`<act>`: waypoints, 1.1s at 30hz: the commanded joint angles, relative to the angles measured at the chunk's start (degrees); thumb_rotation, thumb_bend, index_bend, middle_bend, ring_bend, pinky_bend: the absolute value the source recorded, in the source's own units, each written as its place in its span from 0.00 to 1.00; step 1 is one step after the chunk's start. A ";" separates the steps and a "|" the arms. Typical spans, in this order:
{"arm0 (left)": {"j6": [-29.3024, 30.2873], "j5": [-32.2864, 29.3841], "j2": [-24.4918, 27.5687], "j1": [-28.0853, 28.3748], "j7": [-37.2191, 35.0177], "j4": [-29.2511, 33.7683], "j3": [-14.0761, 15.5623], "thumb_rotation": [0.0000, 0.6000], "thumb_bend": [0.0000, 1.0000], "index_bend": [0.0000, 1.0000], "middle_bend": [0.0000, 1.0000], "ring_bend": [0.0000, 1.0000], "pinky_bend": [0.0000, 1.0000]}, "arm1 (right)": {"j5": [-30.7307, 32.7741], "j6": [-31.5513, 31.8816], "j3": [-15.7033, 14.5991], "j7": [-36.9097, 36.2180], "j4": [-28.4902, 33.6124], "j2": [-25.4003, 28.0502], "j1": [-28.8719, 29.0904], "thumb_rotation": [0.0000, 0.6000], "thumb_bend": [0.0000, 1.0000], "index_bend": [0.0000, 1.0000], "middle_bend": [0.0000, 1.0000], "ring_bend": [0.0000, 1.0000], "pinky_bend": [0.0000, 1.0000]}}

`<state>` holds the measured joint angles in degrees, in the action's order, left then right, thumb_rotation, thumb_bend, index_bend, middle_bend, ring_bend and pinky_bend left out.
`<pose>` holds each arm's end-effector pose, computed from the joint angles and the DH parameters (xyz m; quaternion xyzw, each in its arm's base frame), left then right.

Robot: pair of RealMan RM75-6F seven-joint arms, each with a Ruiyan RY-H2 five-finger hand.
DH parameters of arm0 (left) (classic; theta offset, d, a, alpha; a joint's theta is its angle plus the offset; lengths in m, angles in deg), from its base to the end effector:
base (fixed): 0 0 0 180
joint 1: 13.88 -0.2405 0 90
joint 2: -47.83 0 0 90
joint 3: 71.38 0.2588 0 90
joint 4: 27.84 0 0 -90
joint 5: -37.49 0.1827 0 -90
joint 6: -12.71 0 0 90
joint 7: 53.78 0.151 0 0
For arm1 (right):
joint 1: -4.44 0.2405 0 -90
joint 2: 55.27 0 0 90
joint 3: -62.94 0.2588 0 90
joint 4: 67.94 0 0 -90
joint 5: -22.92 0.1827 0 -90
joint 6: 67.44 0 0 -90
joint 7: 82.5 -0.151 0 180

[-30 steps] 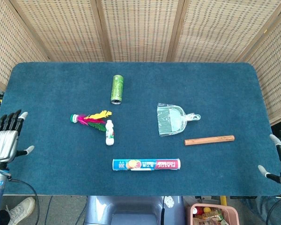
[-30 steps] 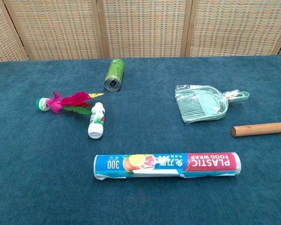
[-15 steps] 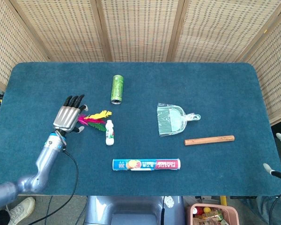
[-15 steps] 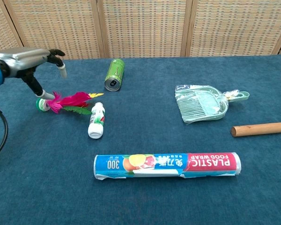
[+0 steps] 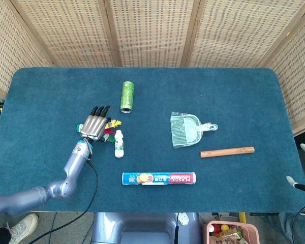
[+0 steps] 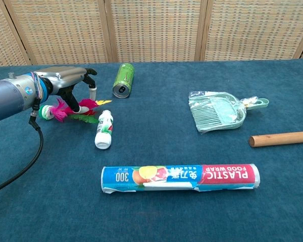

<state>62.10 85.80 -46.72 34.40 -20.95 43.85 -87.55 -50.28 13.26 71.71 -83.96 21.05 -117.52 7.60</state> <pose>-0.1554 0.3994 -0.0015 -0.7274 -0.3731 -0.2967 0.4936 -0.3451 -0.1918 0.2216 0.5129 -0.4179 0.3422 0.6673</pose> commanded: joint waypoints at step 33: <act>9.52 8.90 13.26 -10.35 -25.28 13.78 0.55 1.00 0.44 0.70 0.00 0.00 0.00 | -2.16 1.37 -0.74 -0.59 1.15 0.49 -0.51 1.00 0.00 0.00 0.00 0.00 0.00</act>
<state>68.66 89.31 -37.63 29.44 -35.78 54.53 -86.92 -52.36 14.61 71.03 -84.60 22.15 -117.04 7.10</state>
